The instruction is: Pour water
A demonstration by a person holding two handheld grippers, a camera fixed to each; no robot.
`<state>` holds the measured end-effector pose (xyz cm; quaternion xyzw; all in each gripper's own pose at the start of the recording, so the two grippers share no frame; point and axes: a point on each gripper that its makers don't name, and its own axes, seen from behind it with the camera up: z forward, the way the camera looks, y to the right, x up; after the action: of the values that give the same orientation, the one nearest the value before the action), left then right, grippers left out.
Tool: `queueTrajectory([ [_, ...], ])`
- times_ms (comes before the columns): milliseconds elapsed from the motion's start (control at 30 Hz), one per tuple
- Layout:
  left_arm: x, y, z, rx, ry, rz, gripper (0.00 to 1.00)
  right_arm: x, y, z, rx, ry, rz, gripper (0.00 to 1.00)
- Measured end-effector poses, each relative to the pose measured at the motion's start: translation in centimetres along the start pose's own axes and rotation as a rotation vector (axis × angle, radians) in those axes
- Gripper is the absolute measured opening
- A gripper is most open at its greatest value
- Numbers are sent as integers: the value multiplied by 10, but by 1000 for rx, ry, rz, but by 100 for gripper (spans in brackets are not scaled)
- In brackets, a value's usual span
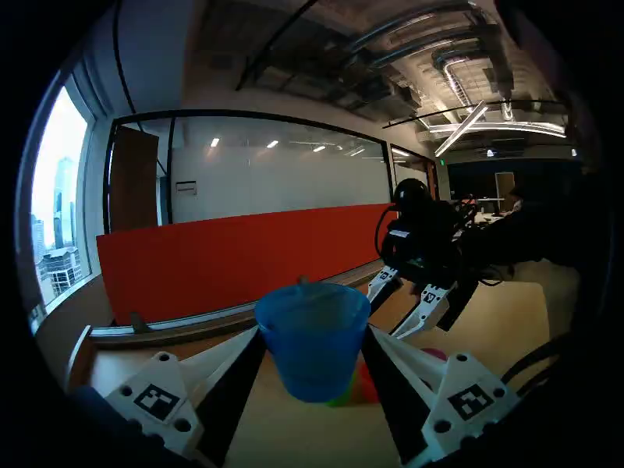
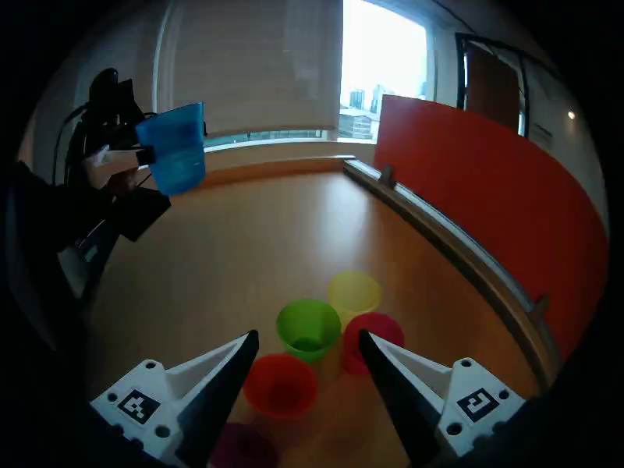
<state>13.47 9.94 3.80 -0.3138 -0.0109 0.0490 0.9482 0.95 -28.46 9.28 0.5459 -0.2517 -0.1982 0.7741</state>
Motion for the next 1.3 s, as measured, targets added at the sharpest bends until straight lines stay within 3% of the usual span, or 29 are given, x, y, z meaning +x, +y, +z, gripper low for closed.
queueTrajectory([
  [733,-16,-16,-4,11,-16,-14,82,-17,0,37,42,-93,-8,100],
  [1300,-23,-23,-7,15,-23,-18,82,-28,-3,50,57,-136,10,99],
])
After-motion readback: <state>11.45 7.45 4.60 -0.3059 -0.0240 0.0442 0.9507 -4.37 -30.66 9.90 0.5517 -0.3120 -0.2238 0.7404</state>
